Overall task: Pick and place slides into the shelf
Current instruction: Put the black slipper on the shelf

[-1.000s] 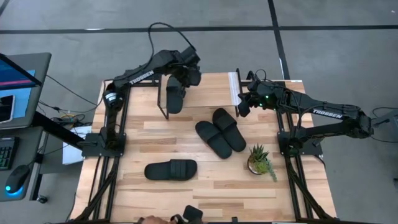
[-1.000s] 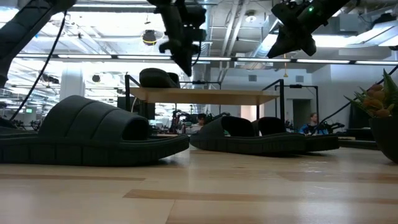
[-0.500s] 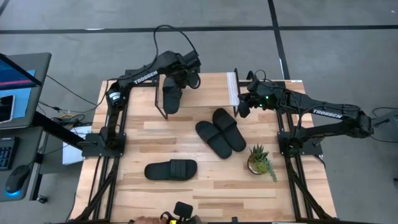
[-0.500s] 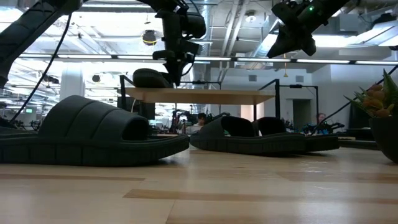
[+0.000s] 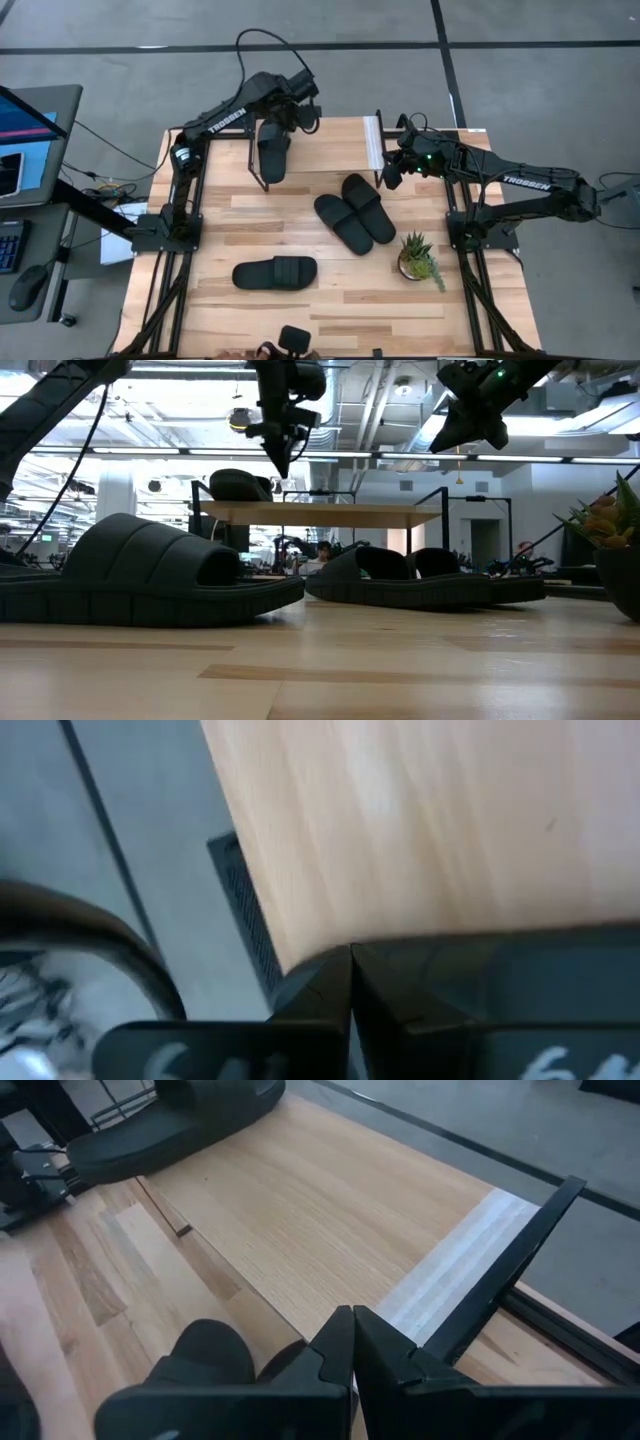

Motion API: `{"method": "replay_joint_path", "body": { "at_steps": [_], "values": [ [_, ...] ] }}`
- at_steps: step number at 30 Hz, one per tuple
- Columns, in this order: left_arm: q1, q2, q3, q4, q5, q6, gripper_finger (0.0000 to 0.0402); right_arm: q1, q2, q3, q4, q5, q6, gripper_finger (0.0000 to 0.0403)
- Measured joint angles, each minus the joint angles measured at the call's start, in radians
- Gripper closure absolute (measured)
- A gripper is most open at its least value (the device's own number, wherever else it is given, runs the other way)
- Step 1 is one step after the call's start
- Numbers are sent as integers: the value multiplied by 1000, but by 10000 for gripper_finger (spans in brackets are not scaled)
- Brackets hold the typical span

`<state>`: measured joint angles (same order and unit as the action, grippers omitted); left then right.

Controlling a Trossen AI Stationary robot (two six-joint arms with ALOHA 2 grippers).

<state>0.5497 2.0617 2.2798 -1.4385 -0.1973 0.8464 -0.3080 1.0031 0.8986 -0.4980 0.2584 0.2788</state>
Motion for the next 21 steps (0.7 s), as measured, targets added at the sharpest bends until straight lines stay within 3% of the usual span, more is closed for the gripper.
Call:
{"method": "replay_joint_path", "body": {
  "at_steps": [7,15,21],
  "values": [
    [-28,0,5,14,58,-5,402,0,0,0,-3,0,0,403],
    [-30,0,2,-3,53,-32,401,-1,0,0,-3,0,0,403],
    [-28,2,-85,-17,35,-54,402,1,0,0,-3,0,1,403]
  ]
}}
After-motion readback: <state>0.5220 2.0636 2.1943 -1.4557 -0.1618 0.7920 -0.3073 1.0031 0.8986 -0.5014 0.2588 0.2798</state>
